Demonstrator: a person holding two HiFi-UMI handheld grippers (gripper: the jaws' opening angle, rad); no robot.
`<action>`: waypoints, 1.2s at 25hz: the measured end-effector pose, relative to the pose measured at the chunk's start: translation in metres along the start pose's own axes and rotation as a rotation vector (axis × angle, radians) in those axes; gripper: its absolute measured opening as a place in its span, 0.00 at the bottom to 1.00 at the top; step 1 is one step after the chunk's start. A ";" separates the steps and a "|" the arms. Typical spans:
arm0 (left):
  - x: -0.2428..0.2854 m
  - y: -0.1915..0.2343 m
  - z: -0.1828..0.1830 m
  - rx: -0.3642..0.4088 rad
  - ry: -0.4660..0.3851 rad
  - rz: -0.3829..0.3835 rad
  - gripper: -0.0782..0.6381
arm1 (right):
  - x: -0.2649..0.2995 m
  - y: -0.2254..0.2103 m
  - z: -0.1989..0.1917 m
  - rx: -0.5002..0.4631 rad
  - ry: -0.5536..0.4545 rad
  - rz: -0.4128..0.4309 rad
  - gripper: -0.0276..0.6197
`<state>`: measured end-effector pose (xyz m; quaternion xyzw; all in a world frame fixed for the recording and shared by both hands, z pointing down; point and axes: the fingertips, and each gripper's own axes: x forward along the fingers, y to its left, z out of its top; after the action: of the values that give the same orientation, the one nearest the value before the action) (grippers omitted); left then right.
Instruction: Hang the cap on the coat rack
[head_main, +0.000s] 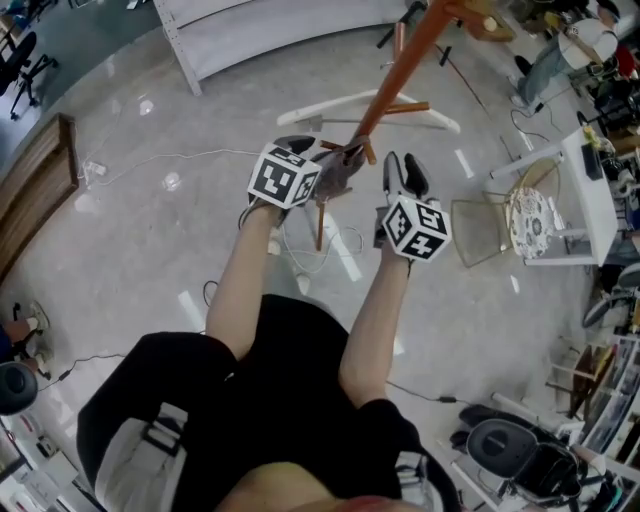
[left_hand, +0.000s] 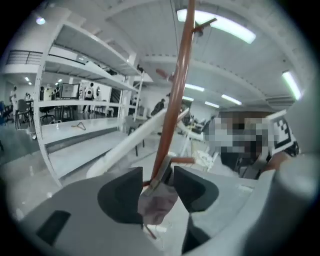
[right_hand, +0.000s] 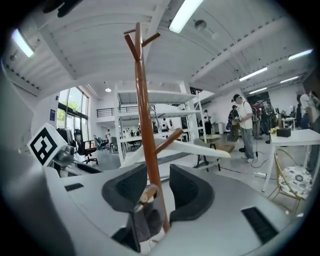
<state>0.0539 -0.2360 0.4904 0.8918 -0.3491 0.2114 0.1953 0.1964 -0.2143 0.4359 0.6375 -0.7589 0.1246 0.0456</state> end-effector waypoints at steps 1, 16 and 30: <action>-0.009 -0.004 0.019 -0.012 -0.066 -0.018 0.37 | -0.003 0.004 0.012 -0.009 -0.027 0.009 0.24; -0.122 -0.053 0.182 0.085 -0.653 0.113 0.11 | -0.059 0.054 0.167 -0.205 -0.385 0.014 0.06; -0.119 -0.053 0.173 0.087 -0.647 0.138 0.11 | -0.052 0.058 0.152 -0.209 -0.314 0.045 0.06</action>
<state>0.0538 -0.2218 0.2745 0.8944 -0.4433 -0.0551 0.0215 0.1627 -0.1933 0.2699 0.6239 -0.7795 -0.0547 -0.0104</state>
